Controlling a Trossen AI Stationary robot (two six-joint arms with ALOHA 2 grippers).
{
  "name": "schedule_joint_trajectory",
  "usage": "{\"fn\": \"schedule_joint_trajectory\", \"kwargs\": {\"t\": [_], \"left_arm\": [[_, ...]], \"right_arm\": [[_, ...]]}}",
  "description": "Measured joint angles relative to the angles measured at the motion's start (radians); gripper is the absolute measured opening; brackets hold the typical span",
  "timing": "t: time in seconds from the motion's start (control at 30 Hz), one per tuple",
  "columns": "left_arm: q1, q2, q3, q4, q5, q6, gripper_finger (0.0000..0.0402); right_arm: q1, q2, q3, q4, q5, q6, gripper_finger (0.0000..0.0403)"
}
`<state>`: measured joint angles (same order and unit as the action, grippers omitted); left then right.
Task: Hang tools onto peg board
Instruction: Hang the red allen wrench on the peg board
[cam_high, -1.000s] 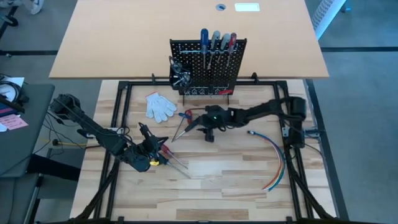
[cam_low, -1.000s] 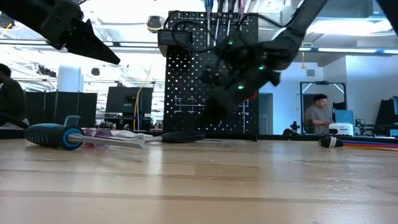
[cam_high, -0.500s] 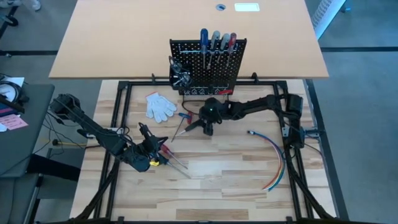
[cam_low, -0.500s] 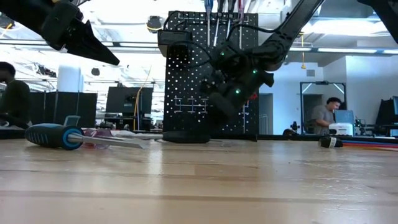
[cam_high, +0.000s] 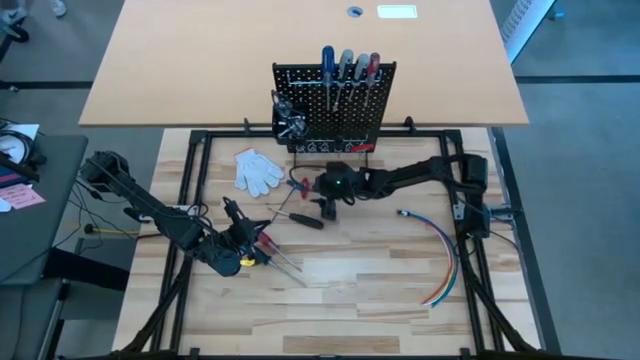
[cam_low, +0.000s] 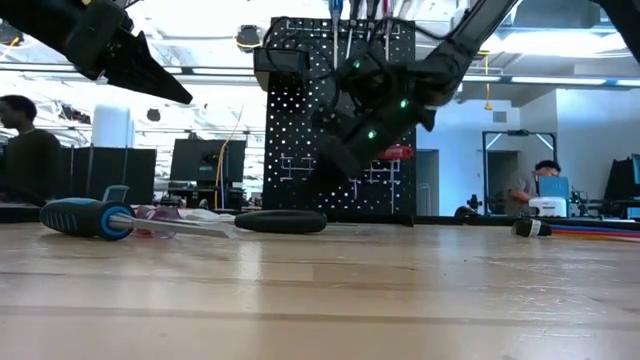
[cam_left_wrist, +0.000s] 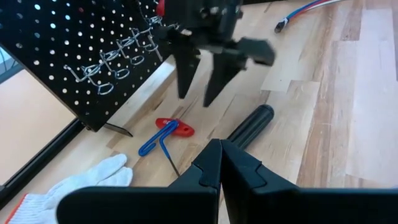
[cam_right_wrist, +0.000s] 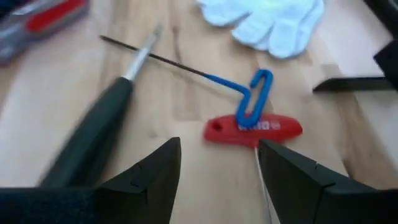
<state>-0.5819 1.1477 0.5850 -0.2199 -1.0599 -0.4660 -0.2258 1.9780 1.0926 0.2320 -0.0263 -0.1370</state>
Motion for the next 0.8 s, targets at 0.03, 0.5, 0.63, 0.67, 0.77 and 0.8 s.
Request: {"fn": "schedule_joint_trajectory", "kwargs": {"t": [0.03,0.5,0.63,0.67,0.77,0.8], "left_arm": [[0.0,0.0,0.0,0.0,0.0,0.0,0.0],[0.0,0.0,0.001,-0.003,0.0,0.0,0.0],[0.0,0.0,0.001,-0.006,0.002,-0.001,0.0],[0.0,0.0,0.001,-0.006,0.006,-0.001,0.0],[0.0,0.0,0.001,-0.005,0.008,-0.002,0.0],[0.0,0.0,0.001,-0.006,0.008,-0.002,0.0]], "right_arm": [[-0.008,0.012,0.0,0.013,0.002,0.01,0.0221],[-0.06,0.135,0.065,-0.015,0.002,0.036,0.0123],[-0.042,0.132,0.066,-0.051,0.003,0.035,0.0031],[-0.034,0.132,0.066,-0.061,0.005,0.039,0.0017],[0.008,0.117,0.063,-0.106,0.05,0.064,0.0012],[0.028,0.109,0.054,-0.118,0.076,0.063,0.0009]]}}
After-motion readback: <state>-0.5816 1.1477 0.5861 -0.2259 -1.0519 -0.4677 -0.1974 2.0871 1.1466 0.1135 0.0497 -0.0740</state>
